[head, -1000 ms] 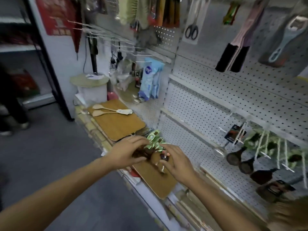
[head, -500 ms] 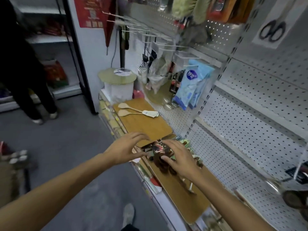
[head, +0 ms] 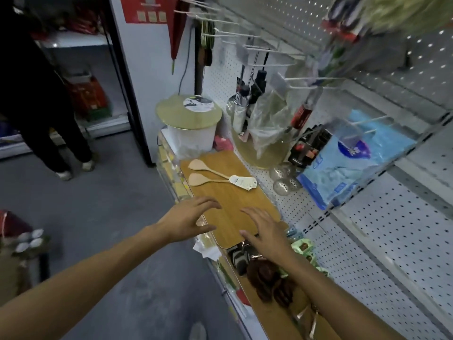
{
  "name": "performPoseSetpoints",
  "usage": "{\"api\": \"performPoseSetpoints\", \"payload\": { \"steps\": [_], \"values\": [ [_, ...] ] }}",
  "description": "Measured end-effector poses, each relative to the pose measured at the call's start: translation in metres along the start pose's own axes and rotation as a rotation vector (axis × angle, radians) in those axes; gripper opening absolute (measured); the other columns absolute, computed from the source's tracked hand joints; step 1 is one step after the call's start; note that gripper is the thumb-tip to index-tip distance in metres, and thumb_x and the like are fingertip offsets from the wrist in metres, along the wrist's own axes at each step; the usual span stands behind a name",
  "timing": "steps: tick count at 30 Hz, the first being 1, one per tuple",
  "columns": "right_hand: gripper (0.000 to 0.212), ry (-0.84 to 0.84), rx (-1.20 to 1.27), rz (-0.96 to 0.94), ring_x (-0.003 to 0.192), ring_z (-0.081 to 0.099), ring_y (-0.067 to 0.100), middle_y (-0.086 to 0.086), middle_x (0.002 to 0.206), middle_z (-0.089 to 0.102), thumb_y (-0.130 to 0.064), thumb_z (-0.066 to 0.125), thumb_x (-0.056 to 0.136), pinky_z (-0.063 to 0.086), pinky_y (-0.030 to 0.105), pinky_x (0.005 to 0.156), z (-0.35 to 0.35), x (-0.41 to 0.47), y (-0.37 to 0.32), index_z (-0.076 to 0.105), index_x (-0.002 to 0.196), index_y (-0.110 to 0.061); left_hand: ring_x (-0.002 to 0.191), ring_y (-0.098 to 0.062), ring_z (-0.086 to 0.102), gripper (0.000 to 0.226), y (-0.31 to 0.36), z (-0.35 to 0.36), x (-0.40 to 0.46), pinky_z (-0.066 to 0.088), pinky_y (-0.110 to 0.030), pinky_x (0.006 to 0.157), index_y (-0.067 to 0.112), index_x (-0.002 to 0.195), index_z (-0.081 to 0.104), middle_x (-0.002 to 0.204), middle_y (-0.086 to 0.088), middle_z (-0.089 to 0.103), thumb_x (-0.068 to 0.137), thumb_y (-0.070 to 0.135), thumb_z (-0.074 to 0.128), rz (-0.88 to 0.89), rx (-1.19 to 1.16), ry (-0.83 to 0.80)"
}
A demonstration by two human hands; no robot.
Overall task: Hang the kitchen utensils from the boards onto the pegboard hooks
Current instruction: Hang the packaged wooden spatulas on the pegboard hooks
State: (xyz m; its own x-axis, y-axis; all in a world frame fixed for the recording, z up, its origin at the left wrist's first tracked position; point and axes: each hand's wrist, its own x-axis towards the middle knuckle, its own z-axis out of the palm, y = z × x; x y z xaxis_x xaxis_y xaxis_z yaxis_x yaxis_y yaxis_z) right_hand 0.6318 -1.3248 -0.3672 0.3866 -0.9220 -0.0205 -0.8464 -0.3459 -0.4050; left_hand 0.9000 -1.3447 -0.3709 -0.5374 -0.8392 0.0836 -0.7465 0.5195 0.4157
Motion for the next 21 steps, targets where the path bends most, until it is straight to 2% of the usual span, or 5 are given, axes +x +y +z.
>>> {"api": "performPoseSetpoints", "payload": {
  "steps": [5,8,13,16,21],
  "values": [
    [0.056,-0.074,0.083,0.103,0.133,0.042,0.012,-0.01,0.141,0.049,-0.055,0.055,0.09,0.04,0.034,0.107,0.038,0.075,0.014,0.042,0.14,-0.034,0.13,-0.01,0.049,0.047,-0.075,0.011,0.049,0.044,-0.03,0.101,0.034,0.138,0.049,0.144,0.014,0.049,0.094,0.048,0.059,-0.014,-0.005,-0.07],
    [0.052,-0.084,0.193,0.214,0.119,0.053,0.014,-0.005,0.131,0.056,-0.043,0.064,0.089,0.048,0.037,0.097,0.066,0.125,0.023,0.049,0.136,-0.026,0.122,-0.015,0.055,0.044,-0.131,0.023,0.087,0.049,-0.034,0.095,0.03,0.137,0.05,0.142,0.011,0.05,0.095,0.038,0.06,-0.009,-0.015,-0.094],
    [0.043,-0.03,0.419,0.545,0.101,0.062,0.018,0.003,0.112,0.064,-0.028,0.07,0.087,0.048,0.028,0.084,0.134,0.226,0.042,0.058,0.126,-0.013,0.121,-0.024,0.055,0.045,-0.241,0.069,0.162,0.05,-0.041,0.092,0.025,0.138,0.049,0.14,0.004,0.051,0.095,0.025,0.059,-0.019,-0.043,-0.163],
    [0.034,0.049,0.53,0.75,0.097,0.063,0.022,0.003,0.103,0.066,-0.026,0.069,0.088,0.048,0.029,0.083,0.184,0.297,0.068,0.062,0.117,-0.009,0.123,-0.025,0.053,0.047,-0.308,0.111,0.214,0.05,-0.039,0.091,0.025,0.14,0.047,0.144,0.001,0.048,0.095,0.021,0.056,-0.01,0.012,-0.251],
    [0.024,0.161,0.651,1.078,0.071,0.069,0.03,0.014,0.089,0.073,-0.023,0.07,0.083,0.058,0.049,0.079,0.272,0.396,0.129,0.068,0.102,-0.009,0.137,-0.027,0.042,0.058,-0.387,0.174,0.294,0.042,-0.038,0.104,0.021,0.149,0.037,0.153,-0.005,0.039,0.094,0.014,0.055,0.015,0.017,-0.298]
  ]
}}
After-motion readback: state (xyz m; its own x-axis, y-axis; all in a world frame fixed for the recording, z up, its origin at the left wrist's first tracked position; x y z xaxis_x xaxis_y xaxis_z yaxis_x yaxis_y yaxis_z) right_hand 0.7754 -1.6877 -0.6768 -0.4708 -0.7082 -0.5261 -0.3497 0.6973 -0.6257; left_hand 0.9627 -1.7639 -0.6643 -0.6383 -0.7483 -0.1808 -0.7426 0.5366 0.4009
